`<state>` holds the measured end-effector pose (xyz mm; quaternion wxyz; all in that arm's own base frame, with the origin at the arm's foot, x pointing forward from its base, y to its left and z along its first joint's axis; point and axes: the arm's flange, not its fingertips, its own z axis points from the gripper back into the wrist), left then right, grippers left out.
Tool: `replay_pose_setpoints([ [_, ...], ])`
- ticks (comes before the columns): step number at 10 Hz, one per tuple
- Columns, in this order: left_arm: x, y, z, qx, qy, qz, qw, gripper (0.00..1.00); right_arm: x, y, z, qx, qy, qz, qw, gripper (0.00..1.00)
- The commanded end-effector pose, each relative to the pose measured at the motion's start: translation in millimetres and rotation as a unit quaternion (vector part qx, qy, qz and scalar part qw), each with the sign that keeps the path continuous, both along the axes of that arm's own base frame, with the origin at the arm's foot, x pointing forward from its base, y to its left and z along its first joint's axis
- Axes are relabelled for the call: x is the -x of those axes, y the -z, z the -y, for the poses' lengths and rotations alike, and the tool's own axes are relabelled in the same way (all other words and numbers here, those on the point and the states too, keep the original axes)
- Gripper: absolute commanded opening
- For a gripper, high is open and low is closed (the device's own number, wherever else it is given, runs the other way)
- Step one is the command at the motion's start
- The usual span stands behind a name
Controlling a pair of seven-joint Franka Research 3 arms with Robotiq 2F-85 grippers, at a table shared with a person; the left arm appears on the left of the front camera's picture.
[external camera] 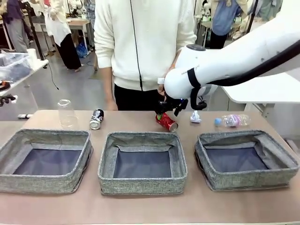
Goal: Sort the waste into the appropriate baskets.
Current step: Pick up the waste item pointed out by the person.
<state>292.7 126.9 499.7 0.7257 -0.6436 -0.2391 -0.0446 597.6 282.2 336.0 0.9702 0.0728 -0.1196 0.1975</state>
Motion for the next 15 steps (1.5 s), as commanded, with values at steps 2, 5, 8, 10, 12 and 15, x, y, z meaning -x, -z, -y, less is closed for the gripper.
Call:
replay_pose_setpoints([
  [2, 0, -2, 0, 0.006, 0.0, 0.012, 1.0, 1.0, -12, 29, -5, 0.01, 0.037, 0.025, 0.999, 1.0],
  [5, 0, -2, 0, 0.006, 0.0, 0.012, 1.0, 1.0, -6, 33, 3, -0.007, 0.041, 0.024, 0.999, 1.0],
  [8, 0, -2, 0, 0.006, 0.0, 0.012, 1.0, 1.0, -4, 30, 5, 0.001, 0.041, 0.026, 0.999, 1.0],
  [10, 0, -2, 0, 0.006, 0.0, 0.012, 1.0, 1.0, -4, 30, 7, 0.005, 0.047, 0.023, 0.999, 0.4],
  [12, 0, -2, 0, 0.006, 0.0, 0.012, 1.0, 1.0, -4, 30, 8, 0.009, 0.048, 0.022, 0.999, 0.0],
  [15, 0, -2, 0, 0.006, 0.0, 0.012, 1.0, 1.0, -5, 30, 10, 0.01, 0.048, 0.017, 0.999, 0.0],
])
